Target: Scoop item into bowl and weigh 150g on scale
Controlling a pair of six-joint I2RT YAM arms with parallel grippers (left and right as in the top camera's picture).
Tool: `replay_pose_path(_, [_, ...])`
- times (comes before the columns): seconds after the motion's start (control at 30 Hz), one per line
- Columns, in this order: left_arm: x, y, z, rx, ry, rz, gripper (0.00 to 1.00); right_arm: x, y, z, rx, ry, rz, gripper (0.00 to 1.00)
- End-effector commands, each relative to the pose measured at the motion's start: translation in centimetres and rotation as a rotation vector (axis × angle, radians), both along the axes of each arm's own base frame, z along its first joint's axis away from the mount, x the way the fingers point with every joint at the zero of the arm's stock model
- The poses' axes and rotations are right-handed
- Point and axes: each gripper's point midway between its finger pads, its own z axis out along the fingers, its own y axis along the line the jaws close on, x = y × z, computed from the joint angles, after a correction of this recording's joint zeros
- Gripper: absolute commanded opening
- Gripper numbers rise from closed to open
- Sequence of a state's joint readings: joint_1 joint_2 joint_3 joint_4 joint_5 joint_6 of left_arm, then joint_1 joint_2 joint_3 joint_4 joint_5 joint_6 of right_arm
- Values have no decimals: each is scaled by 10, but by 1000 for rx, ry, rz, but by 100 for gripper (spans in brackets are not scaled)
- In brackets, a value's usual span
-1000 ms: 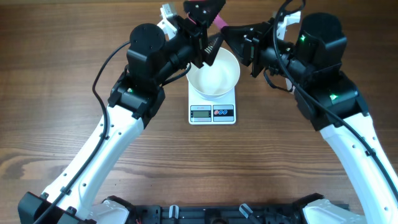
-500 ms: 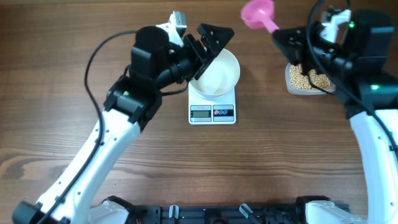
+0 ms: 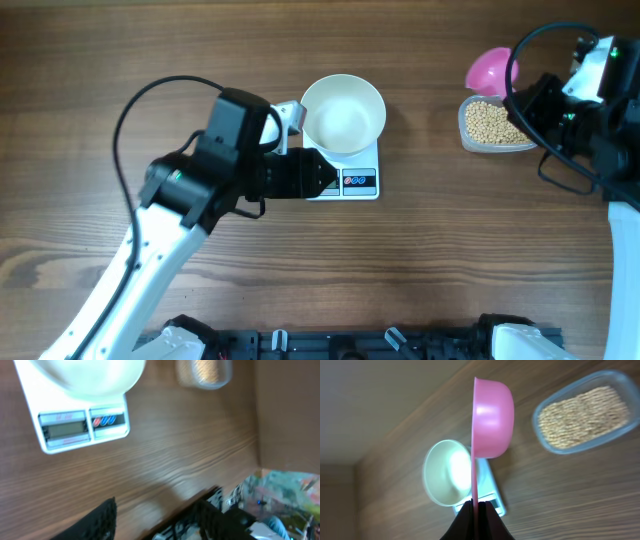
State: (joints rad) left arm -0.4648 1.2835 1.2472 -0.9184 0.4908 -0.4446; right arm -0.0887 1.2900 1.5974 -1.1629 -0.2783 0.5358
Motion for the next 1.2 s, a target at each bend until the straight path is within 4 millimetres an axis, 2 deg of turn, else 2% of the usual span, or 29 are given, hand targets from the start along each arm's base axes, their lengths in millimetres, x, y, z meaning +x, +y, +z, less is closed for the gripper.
replay_pose_path(0.0, [0, 0, -33, 76, 86, -34, 72, -7, -17, 6, -126, -16, -12, 4])
replay_pose_path(0.07, [2, -1, -41, 87, 110, -34, 72, -12, -17, 1, -154, 5, 24, 4])
replay_pose_path(0.1, [3, -2, -44, 90, 118, -34, 80, -14, -17, 0, -162, 12, 36, 4])
replay_pose_path(0.13, [3, -2, -45, 92, 122, -34, 94, -16, -16, -2, -165, 21, 41, 4])
replay_pose_path(0.17, [3, -2, -45, 93, 121, -34, 97, -17, -16, -3, -170, 26, 50, 4])
replay_pose_path(0.23, [4, -1, -46, 97, 118, -32, 97, -20, -16, -5, -180, 37, 64, 4])
replay_pose_path(0.4, [22, 25, -57, 250, 49, 64, 97, -16, -16, -2, -236, 2, 125, 5])
replay_pose_path(0.47, [26, 31, -59, 287, 31, 88, 100, -14, -16, 0, -252, -15, 146, 4])
replay_pose_path(0.63, [27, 33, -59, 297, 25, 94, 100, -14, -12, 0, -277, -32, 215, 4])
replay_pose_path(0.67, [28, 33, -59, 298, 21, 93, 93, -15, -13, -1, -285, -25, 215, 4])
replay_pose_path(0.7, [29, 34, -60, 305, 17, 98, 69, -17, -13, -3, -277, -10, 210, 5])
replay_pose_path(0.73, [29, 34, -60, 304, 17, 98, 60, -19, -13, -5, -280, 1, 211, 4])
replay_pose_path(0.77, [30, 33, -61, 304, 21, 101, 58, -22, -17, -8, -297, 24, 198, 4])
replay_pose_path(0.8, [31, 33, -61, 303, 18, 101, 47, -26, -22, -11, -319, 47, 184, 4])
replay_pose_path(0.87, [36, 31, -62, 298, 9, 102, 4, -32, -29, -16, -352, 88, 167, 4])
replay_pose_path(1.03, [32, 26, -78, 326, 54, 77, 4, -32, -29, -17, -334, 93, 145, 4])
replay_pose_path(1.17, [26, 3, -88, 335, 48, 3, 4, -24, -32, -11, -392, 45, 184, 4])
